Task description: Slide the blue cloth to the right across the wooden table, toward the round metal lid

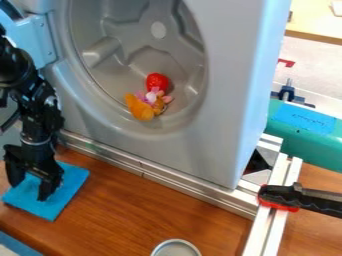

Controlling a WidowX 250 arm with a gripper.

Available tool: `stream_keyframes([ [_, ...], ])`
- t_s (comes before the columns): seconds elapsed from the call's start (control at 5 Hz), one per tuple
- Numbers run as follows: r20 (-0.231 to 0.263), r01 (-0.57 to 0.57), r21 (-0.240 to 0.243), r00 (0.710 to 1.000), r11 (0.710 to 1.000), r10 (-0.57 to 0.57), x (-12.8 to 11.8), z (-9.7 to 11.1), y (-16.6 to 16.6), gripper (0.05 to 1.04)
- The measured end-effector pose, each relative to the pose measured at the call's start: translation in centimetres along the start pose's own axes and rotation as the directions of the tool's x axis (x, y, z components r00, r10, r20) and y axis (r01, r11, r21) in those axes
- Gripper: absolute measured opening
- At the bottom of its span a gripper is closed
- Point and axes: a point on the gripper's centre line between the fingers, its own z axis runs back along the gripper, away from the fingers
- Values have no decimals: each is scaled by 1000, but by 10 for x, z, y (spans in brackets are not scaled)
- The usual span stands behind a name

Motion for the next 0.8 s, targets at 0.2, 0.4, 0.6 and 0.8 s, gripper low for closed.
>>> stream_keyframes([
  [0.2, -54, -17, 64, 998, 998, 20, 2, -14, -1, 1001],
  [0.4, -55, -11, 59, 998, 998, 14, 6, -17, -5, 1001],
  [0.6, -52, -19, -31, 998, 999, 17, 10, -16, -18, 1001],
  [0.8, -29, -7, -127, 1000, 992, 3, 11, -14, -40, 1001],
])
